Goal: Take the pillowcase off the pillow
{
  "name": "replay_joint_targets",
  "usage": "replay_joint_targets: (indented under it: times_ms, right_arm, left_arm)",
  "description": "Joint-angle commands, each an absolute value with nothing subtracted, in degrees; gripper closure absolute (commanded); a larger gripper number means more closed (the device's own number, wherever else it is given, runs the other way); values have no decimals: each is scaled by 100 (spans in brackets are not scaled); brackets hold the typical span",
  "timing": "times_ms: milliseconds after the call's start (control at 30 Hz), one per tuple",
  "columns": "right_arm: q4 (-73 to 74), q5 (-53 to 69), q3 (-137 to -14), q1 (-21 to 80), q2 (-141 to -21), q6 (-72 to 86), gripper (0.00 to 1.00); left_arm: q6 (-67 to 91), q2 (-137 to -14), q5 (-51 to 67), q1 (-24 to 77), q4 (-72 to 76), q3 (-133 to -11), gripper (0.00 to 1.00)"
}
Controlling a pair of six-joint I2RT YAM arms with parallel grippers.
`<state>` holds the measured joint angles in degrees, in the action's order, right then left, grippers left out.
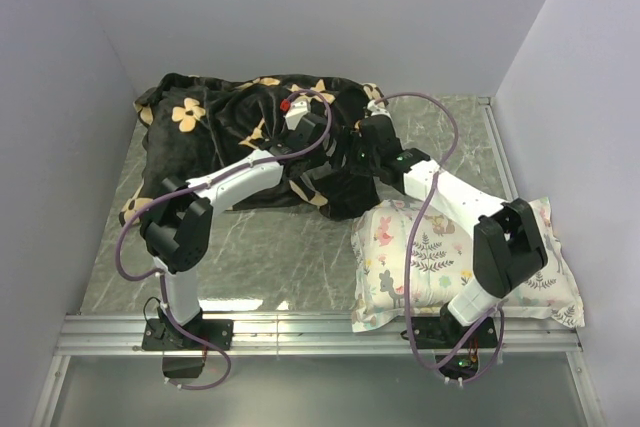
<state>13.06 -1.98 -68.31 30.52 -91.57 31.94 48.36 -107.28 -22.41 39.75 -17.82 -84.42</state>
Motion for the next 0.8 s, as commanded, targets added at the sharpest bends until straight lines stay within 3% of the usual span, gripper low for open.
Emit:
replay_joint_targets:
  times_ms: [0, 133, 233, 267, 300, 400, 433, 767]
  right_arm:
    - [1362, -597, -7031, 3094, -9289, 3384, 17]
    - [1643, -668, -7548, 3102, -9755, 3393, 18]
    - [1862, -703, -7716, 3120, -10150, 3358, 25]
    - [1898, -755, -7708, 3111, -10177, 3314, 46]
    - [1898, -799, -7638, 3094, -10169, 3296, 59]
    - [1662, -870, -7024, 2945, -9784, 3287, 95]
    - [1539, -792, -6701, 2883, -9530, 3278, 99]
    - [1354, -492, -5986, 2119, -8930, 3129, 100]
  left_arm:
    - [4869, -10688, -2145, 3894, -1925, -8297, 100]
    - [4895, -10574, -2092, 3894, -1890, -8288, 100]
    - [4922, -10556, -2074, 3894, -1889, -8349, 100]
    - [4931, -10573, -2074, 3902, -1907, -8402, 100]
    - [4931, -10591, -2083, 3894, -1925, -8498, 100]
    - [4966, -10643, -2197, 3806, -1986, -8674, 100]
    - [5001, -10644, -2206, 3727, -2047, -8701, 100]
    - [5352, -9888, -1697, 2251, -1951, -9017, 100]
